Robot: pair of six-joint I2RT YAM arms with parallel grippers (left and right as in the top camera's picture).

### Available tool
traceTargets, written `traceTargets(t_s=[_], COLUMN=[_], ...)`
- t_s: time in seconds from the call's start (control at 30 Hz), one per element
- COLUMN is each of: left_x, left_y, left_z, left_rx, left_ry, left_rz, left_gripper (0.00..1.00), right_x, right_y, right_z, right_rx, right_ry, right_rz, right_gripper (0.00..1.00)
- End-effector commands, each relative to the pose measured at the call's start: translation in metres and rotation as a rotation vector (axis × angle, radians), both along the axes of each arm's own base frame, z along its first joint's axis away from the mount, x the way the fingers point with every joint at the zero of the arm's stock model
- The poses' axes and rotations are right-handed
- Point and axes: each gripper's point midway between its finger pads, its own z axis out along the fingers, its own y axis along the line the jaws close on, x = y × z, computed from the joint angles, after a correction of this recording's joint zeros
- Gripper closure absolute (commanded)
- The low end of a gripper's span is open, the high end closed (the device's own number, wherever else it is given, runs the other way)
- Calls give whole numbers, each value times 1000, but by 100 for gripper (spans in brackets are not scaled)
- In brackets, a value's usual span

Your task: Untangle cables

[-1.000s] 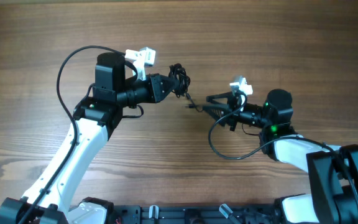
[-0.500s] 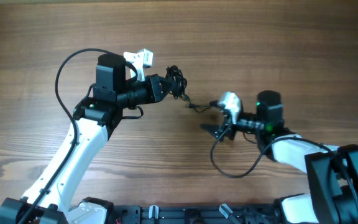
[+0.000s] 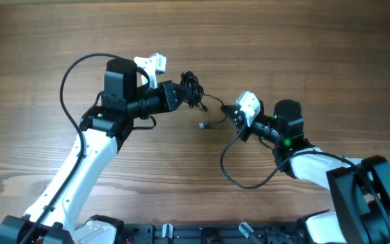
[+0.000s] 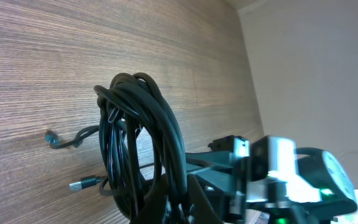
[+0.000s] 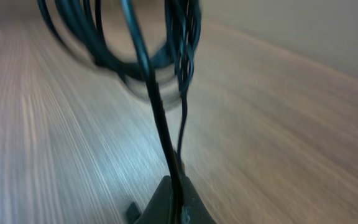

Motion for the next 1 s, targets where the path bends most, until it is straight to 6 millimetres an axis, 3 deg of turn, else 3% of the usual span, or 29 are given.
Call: traceTargets(t_s=[0.0, 0.1, 0.27, 0.43, 0.5, 0.63, 0.73, 0.97], left_x=[0, -2, -4, -24, -30, -43, -51, -37], left_y=[1, 2, 1, -6, -10, -18, -18, -21], left_z=[3, 1, -1, -5, -3, 6, 2, 16], left_rx=[54, 128, 158, 135, 105, 21, 10, -102], left_ry=[-92, -200, -250, -258, -250, -239, -183, -34], left_rz=[-57, -135, -178, -297, -323, -390, -397, -262], left_gripper=[96, 96, 96, 96, 96, 96, 96, 96], right_x=[-19, -40, -33, 2, 7, 9, 14, 0], right_y=[-1, -21, -39, -59, -61, -51, -48, -9], right_z=[77, 109, 117, 120, 121, 121, 122, 106], right_rx=[309, 379, 429, 530, 558, 577, 592, 558], right_ry=[105, 150, 204, 238, 258, 267, 256, 341], right_rz=[114, 213, 146, -90, -126, -151, -200, -157], right_gripper=[96, 96, 96, 96, 96, 96, 96, 96])
